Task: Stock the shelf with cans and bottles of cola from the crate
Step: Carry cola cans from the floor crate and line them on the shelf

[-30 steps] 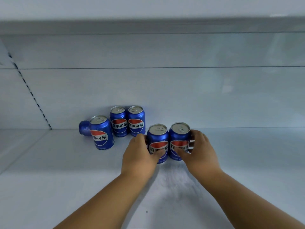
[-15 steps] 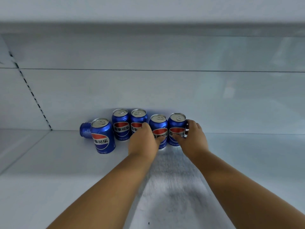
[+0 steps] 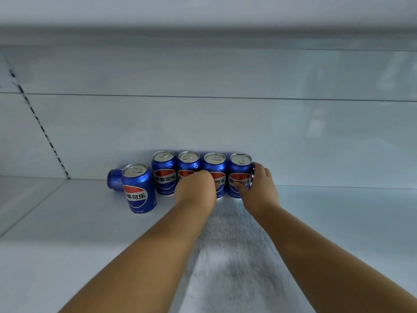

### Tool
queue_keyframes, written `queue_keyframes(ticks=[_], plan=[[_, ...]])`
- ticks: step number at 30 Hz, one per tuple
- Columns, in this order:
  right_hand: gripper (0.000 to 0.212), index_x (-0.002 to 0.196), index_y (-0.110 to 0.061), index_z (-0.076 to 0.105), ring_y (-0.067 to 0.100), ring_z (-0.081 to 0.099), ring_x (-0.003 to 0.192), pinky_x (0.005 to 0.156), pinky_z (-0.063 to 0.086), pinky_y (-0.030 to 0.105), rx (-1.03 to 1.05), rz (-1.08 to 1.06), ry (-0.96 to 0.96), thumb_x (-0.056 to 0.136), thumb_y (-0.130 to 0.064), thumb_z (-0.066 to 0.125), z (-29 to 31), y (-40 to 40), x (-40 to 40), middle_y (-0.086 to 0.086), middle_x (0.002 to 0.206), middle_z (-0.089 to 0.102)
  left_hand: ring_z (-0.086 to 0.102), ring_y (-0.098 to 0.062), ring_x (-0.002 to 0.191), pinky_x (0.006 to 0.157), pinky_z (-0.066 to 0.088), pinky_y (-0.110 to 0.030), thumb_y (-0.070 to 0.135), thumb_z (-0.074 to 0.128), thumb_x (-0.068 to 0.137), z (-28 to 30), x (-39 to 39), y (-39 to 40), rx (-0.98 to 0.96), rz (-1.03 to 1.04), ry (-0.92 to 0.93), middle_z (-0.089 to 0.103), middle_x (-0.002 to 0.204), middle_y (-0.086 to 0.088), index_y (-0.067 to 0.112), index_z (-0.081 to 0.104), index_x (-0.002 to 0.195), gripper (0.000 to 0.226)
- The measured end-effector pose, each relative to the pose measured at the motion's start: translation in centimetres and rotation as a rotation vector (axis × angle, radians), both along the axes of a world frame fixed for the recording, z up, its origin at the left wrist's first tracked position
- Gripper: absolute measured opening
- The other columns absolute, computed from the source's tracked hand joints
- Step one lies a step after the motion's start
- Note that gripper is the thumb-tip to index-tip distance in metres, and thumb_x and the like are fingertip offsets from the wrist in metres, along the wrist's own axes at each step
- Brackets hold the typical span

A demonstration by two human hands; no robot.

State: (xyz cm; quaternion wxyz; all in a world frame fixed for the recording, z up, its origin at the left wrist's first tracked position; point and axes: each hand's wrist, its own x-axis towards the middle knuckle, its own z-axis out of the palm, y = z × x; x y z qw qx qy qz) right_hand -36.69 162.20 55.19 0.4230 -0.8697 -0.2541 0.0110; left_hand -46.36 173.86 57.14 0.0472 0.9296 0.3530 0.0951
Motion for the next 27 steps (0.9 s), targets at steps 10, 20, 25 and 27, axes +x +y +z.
queue_keyframes(ticks=[10,20,25,27], plan=[[0.062,0.146,-0.017,0.038,0.023,0.058,0.119,0.086,0.042,0.027,-0.016,0.001,0.005,0.093,-0.023,0.07,-0.1,0.6,0.4,0.004,0.139,0.046,0.049,-0.022,0.07,0.061,0.041,-0.034,0.015,0.057,0.098,-0.1,0.8,0.3,0.033,-0.01,0.053,0.045,0.071,0.001,0.012,0.06,0.107,0.01],[0.064,0.146,-0.017,0.037,0.026,0.056,0.124,0.089,0.043,0.029,-0.052,-0.01,0.015,0.093,-0.028,0.07,0.5,0.4,-0.4,0.005,0.141,0.046,0.051,-0.023,0.073,0.064,0.043,-0.035,0.017,0.058,0.096,0.6,0.3,0.0,-0.058,0.025,0.046,0.05,0.072,-0.001,0.012,0.064,0.102,0.01],[0.09,0.159,-0.016,0.012,0.021,0.042,0.141,0.105,0.043,0.034,-0.025,-0.029,0.002,0.093,-0.038,0.069,0.2,-1.2,-2.3,0.004,0.158,0.028,0.058,-0.022,0.08,0.061,0.04,-0.034,0.039,0.054,0.098,-0.3,-1.9,-1.5,-0.052,-0.016,-0.167,0.064,0.097,-0.003,0.014,0.052,0.108,0.027],[0.085,0.159,-0.017,0.015,0.018,0.042,0.14,0.101,0.042,0.03,0.007,-0.045,-0.036,0.094,-0.035,0.067,0.1,-2.0,-3.3,0.002,0.157,0.03,0.055,-0.018,0.079,0.062,0.04,-0.032,0.043,0.051,0.099,-0.5,-2.9,-2.7,-0.043,-0.075,-0.27,0.063,0.099,-0.001,0.014,0.051,0.111,0.032]])
